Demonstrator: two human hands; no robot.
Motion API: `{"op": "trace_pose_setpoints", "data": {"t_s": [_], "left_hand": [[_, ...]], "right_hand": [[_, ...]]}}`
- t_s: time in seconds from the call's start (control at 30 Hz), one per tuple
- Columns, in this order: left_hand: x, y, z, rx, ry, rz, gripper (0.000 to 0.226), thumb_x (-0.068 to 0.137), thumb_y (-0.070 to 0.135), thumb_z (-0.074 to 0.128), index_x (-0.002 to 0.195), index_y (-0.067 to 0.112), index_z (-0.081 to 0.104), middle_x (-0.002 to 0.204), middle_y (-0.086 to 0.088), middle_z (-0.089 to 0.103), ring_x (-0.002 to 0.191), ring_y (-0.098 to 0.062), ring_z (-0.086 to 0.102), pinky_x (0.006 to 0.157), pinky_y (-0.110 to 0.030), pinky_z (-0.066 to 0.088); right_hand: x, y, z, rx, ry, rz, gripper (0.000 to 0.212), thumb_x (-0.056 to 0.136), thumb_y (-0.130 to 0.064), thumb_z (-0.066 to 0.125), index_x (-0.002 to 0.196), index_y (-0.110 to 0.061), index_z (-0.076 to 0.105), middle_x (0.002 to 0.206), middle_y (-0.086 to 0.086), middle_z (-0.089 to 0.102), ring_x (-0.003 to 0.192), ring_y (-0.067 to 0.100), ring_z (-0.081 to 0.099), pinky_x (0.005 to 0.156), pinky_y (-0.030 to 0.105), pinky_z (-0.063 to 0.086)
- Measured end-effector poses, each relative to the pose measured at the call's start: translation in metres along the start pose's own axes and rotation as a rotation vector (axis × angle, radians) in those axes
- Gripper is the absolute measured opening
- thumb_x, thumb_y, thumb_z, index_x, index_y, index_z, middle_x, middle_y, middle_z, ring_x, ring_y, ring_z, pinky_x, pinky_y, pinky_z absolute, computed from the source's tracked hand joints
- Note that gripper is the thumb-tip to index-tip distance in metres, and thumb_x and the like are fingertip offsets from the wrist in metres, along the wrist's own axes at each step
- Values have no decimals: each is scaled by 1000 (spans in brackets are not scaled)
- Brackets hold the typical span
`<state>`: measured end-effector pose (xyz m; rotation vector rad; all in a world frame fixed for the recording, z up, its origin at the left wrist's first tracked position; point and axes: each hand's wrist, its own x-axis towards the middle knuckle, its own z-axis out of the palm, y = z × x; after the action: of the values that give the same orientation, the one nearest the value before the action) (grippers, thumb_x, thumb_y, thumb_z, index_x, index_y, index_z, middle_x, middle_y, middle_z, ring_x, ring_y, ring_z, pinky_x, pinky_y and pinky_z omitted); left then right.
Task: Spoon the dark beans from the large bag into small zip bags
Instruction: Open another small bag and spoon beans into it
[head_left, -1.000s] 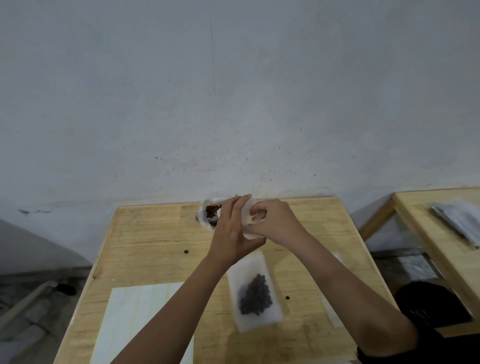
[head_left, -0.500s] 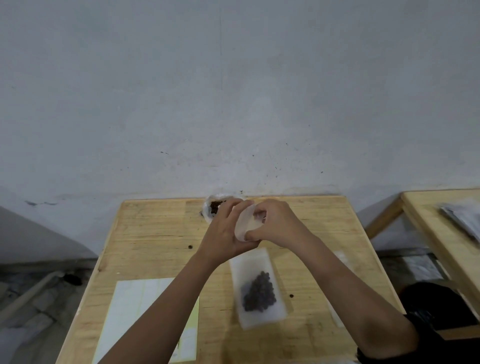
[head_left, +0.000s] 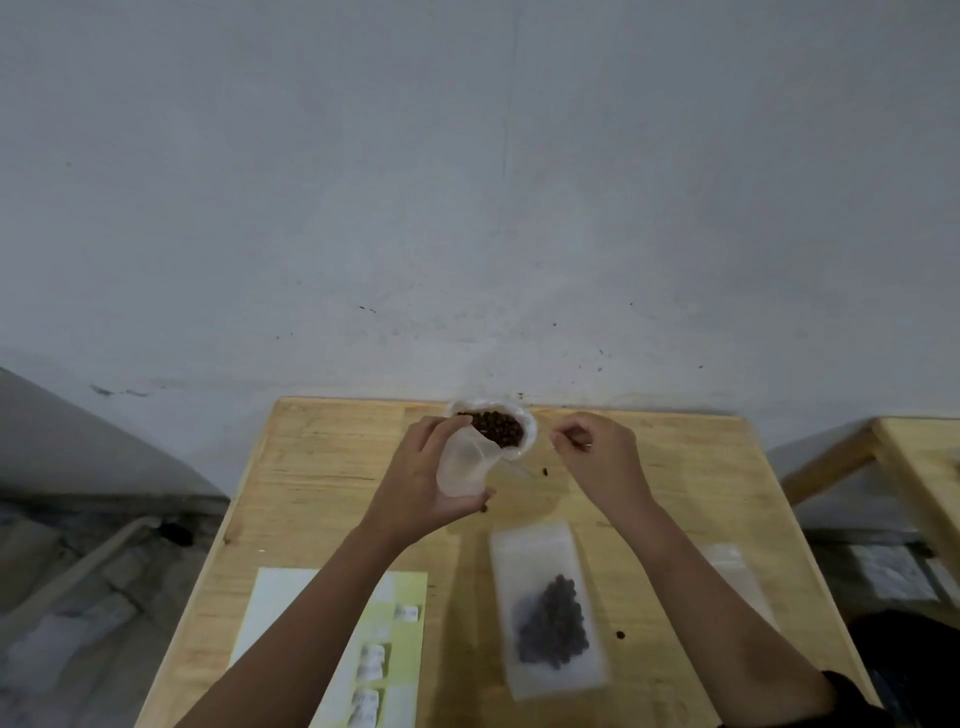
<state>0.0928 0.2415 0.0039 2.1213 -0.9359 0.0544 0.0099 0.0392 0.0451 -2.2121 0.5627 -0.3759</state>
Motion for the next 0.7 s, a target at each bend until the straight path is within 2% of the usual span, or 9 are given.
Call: {"op": "trace_pose_setpoints", "data": {"t_s": [0.07,0.1,0.23,0.3,0.37,0.4,0.53,0.63,0.7], "left_hand": [[2,-9,-3,11,-24,-38,82,62,54,73,130,21,44,123,3,44,111,-8,41,96,-23,36],[3,-13,-4,16,-34,-50,81,62,53,73,130,20,44,122,4,44,111,-7,40,95,-22,35],[9,-31,-6,24,-77,-93,77,61,48,74,128,24,43,116,11,42,106,-7,41,89,-22,35],[10,-40,-6,17,-96,-116,76,62,49,72,128,23,43,115,10,43,106,-9,42,88,-22,35],[11,-47,-6,8,-109,-144,77,62,51,69,128,22,44,115,10,43,106,-8,41,89,-20,34],[11,-51,-6,4,-116,-155,77,62,52,68,129,21,44,115,11,42,107,-7,41,89,-20,34],[17,-61,-6,-17,-140,-185,78,62,54,67,129,21,44,118,9,43,108,-9,41,90,-20,34],[24,-64,-6,-30,-149,-187,78,62,54,67,129,22,44,116,9,43,107,-6,39,88,-14,31],[29,-66,-7,-41,-144,-176,76,62,54,67,128,22,44,116,10,43,106,-4,39,87,-11,29]], "right_hand": [[7,16,14,-25,-68,101,14,84,-10,65,97,-6,69,89,7,67,82,15,61,82,24,51],[9,23,22,-19,-112,157,18,84,-14,67,101,-7,66,90,5,65,86,18,62,82,27,51],[10,39,56,-26,-294,330,36,83,-28,69,113,-12,56,95,6,62,83,16,59,66,22,45],[9,42,72,60,-287,396,32,83,-25,69,107,-8,58,87,5,62,76,17,60,64,26,51],[10,41,86,181,-197,430,17,84,-17,67,96,-7,62,80,6,64,74,25,65,75,42,56],[11,40,92,222,-150,435,8,85,-14,65,92,-10,63,79,5,64,75,26,66,77,45,56],[19,35,105,310,-3,420,14,92,-15,57,103,-14,66,79,-3,65,72,13,62,68,22,52],[22,37,108,349,59,420,18,94,-18,54,108,-15,64,91,4,66,78,16,62,74,27,53],[22,41,106,387,83,402,19,95,-15,52,109,-12,64,94,7,64,73,13,59,66,18,51]]}}
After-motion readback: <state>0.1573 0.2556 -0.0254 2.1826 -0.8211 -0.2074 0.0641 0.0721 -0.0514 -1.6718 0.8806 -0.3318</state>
